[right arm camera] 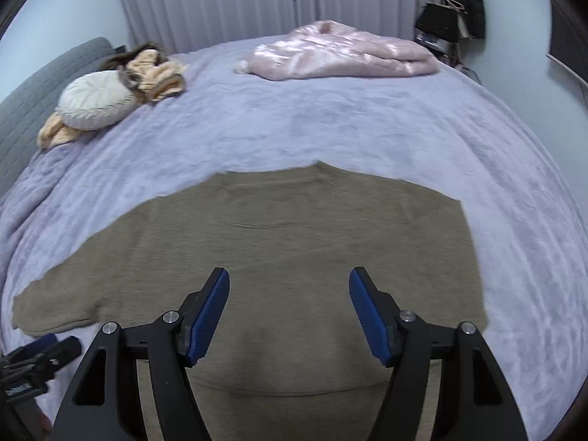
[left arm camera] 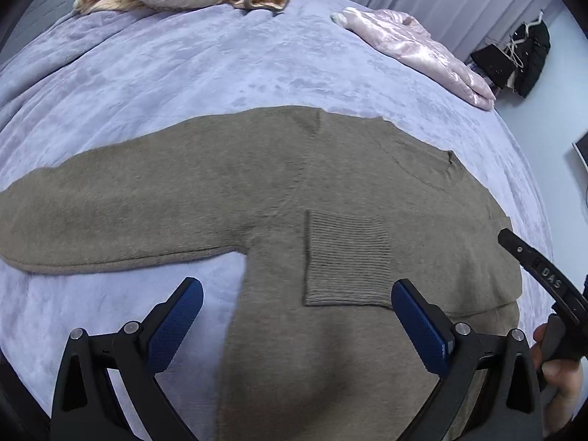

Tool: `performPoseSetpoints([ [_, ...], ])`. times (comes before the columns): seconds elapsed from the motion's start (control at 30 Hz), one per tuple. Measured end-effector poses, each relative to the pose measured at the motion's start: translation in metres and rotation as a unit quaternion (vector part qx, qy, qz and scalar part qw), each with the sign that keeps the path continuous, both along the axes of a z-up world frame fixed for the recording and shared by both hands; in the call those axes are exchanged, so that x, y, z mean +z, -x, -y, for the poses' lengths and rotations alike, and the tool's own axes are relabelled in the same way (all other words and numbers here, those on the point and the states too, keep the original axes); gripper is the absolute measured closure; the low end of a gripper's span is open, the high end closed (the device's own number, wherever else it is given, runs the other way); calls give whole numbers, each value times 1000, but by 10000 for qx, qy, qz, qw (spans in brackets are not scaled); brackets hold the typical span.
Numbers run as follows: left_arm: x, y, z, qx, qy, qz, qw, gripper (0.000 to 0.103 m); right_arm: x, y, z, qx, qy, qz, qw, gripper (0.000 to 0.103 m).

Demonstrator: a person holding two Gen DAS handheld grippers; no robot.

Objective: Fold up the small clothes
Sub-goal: 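Open the right tool, release the sleeve and move the tool back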

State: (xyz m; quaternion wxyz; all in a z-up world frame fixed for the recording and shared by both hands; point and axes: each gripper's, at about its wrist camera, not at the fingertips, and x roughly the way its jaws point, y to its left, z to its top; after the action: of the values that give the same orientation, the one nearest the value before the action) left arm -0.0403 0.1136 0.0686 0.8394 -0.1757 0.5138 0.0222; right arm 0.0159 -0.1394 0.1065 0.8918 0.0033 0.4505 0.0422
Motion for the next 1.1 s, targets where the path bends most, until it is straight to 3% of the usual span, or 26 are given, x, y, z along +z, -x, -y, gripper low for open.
performPoseSetpoints([
  [0.1, 0, -19, 43, -408, -182, 39, 9990, 0, -21, -9, 41, -523, 315, -240, 9978, 32],
  [0.27, -16, -47, 92, -823, -552, -74, 9951, 0, -56, -9, 55, -581, 284, -611, 9960, 32],
  [0.43, -45, -46, 90, -747, -1019, -434, 9910, 0, -66, -1, 28, -224, 725, -456, 9961, 29],
  [0.6, -51, -36, 65, -550, -788, -461, 9943, 0, -68, 4, 2, 304, 866, -361, 9951, 29],
  [0.73, -36, -32, 68, -511, -803, -384, 9947, 0, -57, 8, 3, 654, 580, -242, 9959, 29],
  [0.87, -27, -40, 92, -744, -827, -279, 9934, 0, -47, -8, 30, 287, 400, -125, 9987, 29],
  [1.0, -46, -58, 118, -1003, -1037, -579, 9879, 0, -56, -45, 58, 1, 264, -452, 9986, 29],
  [1.1, -52, -60, 119, -997, -1126, -479, 9875, 0, -72, -72, 79, -299, 9, -712, 9970, 28],
])
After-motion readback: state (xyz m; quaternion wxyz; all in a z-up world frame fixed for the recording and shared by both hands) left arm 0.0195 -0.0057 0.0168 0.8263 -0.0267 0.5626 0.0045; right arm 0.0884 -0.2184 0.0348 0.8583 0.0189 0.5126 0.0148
